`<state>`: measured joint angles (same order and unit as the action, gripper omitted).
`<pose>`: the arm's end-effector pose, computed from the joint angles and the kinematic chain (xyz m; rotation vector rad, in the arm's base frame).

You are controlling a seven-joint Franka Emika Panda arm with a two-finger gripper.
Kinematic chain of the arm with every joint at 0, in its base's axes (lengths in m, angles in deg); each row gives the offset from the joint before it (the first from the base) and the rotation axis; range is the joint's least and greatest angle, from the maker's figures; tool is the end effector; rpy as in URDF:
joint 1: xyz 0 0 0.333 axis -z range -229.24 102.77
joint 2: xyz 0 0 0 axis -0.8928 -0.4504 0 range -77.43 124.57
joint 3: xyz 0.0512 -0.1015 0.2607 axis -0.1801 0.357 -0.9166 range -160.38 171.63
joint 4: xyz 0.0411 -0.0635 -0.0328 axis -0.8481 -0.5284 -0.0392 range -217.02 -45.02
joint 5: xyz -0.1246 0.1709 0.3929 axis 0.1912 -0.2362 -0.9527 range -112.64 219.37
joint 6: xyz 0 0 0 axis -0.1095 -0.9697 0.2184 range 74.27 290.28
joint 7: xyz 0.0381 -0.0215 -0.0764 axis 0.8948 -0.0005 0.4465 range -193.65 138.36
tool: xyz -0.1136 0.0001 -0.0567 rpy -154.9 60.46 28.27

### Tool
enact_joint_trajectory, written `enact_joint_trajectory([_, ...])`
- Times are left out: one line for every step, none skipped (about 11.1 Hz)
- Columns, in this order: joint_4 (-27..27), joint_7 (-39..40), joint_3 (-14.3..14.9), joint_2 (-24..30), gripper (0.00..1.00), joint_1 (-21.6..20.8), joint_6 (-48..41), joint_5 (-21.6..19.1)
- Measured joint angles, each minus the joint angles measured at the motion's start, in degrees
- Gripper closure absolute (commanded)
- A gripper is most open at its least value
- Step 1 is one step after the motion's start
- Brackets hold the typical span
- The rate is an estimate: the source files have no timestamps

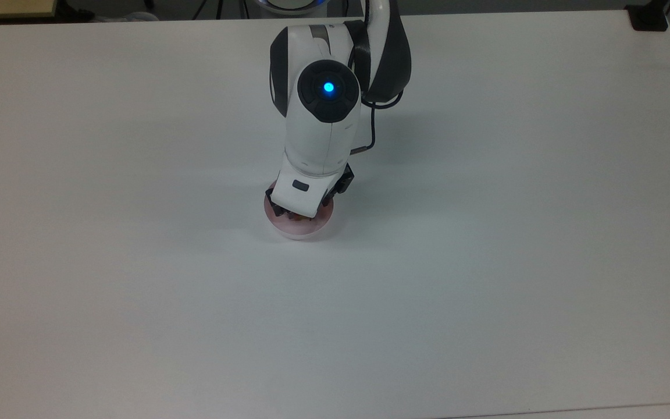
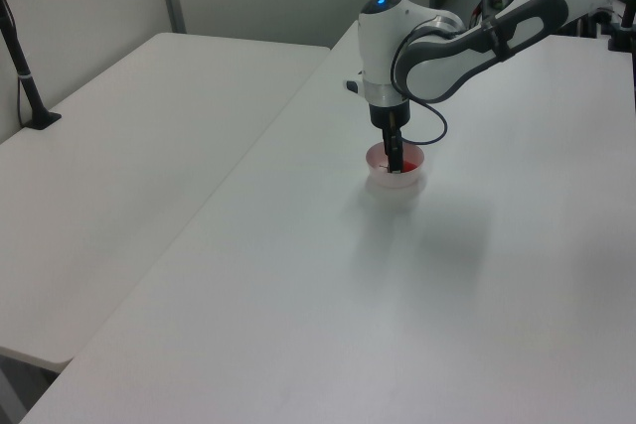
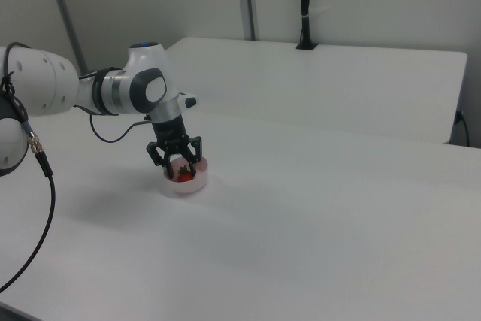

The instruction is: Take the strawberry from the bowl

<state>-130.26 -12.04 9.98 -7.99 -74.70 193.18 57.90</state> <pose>0.7144 0.0883 0.2487 2.9603 0.6705 -0.0871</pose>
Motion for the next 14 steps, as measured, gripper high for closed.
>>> enact_joint_trajectory([0.00,0.00,0.02,0.00,0.43,0.01,0.00,0.00])
enact_joint_trajectory([0.00,0.01,0.09,0.00,0.43,0.05,0.00,0.01])
enact_joint_trajectory([-0.01,0.02,0.12,-0.03,0.45,0.15,0.00,0.01])
enact_joint_trajectory([-0.09,0.02,0.17,-0.11,0.55,0.25,0.00,0.02])
enact_joint_trajectory([-0.18,0.02,0.21,-0.23,0.60,0.37,0.00,0.02])
enact_joint_trajectory([-0.21,0.02,0.21,-0.32,0.62,0.48,0.00,0.02])
enact_joint_trajectory([-0.17,0.02,0.23,-0.31,0.62,0.64,0.00,0.02])
enact_joint_trajectory([-0.01,0.01,0.29,-0.16,0.65,0.85,0.00,0.02])
enact_joint_trajectory([0.14,-0.20,0.36,0.30,0.65,0.98,0.00,0.01])
enact_joint_trajectory([0.19,-0.82,0.37,1.05,0.64,1.05,-0.28,0.00])
enact_joint_trajectory([0.48,-1.80,0.37,1.89,0.64,1.10,-1.08,-0.01])
enact_joint_trajectory([0.82,-2.63,0.37,2.83,0.64,1.19,-2.66,-0.01])
enact_joint_trajectory([1.04,-2.92,0.38,3.84,0.63,1.47,-3.58,-0.03])
enact_joint_trajectory([1.25,-3.14,0.43,4.86,0.63,2.04,-3.95,-0.04])
